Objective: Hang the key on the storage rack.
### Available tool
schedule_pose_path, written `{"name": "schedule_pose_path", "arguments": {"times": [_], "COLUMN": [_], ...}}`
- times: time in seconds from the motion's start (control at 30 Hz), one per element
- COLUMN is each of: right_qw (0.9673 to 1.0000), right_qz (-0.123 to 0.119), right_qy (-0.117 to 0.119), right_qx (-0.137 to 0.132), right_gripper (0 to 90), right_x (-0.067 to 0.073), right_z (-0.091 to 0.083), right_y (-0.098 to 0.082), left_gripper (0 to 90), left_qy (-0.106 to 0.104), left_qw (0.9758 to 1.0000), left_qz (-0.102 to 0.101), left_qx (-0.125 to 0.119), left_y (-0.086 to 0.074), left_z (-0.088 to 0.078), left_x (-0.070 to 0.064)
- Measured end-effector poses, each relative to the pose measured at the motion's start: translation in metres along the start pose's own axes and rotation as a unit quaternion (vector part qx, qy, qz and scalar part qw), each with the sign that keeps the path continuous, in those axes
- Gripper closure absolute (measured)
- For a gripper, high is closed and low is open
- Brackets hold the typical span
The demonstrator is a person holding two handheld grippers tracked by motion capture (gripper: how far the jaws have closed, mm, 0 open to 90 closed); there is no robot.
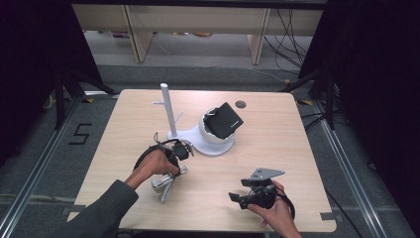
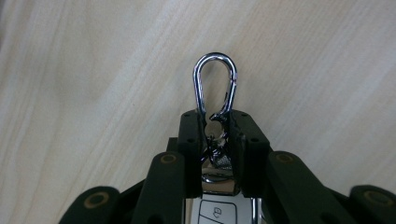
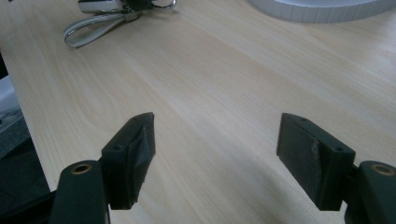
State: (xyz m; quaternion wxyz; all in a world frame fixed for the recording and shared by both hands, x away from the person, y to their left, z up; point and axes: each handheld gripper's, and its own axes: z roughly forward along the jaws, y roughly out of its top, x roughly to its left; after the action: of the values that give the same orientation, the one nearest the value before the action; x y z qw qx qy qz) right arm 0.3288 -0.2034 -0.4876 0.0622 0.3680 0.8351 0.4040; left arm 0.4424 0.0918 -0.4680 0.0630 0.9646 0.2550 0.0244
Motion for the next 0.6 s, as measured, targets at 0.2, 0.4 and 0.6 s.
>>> {"name": "schedule_pose_path", "arguments": {"times": [0.2,0.4,0.6], "right_qw": [1.0000,1.0000,1.0000], "right_qz": [0.002,0.006,0.009], "right_qy": [0.001,-0.001,-0.003], "right_qx": [0.001,-0.003,0.001], "right_gripper": [29.1,29.1,29.1], "right_x": [-0.001,-0.003,-0.003], "right_z": [0.001,0.001,0.001], "right_y": [-0.001,-0.001,-0.002], "left_gripper": [75.1,75.1,75.1], "left_qy": [0.003,0.021,0.025], "left_qw": [0.9996,0.9983,0.9973], "left_qz": [-0.014,-0.027,-0.041], "left_qx": [-0.024,-0.046,-0.055], "left_y": [-0.006,-0.015,-0.026], "left_z": [-0.023,-0.048,-0.070], "left_x": [0.007,0.017,0.027]}}
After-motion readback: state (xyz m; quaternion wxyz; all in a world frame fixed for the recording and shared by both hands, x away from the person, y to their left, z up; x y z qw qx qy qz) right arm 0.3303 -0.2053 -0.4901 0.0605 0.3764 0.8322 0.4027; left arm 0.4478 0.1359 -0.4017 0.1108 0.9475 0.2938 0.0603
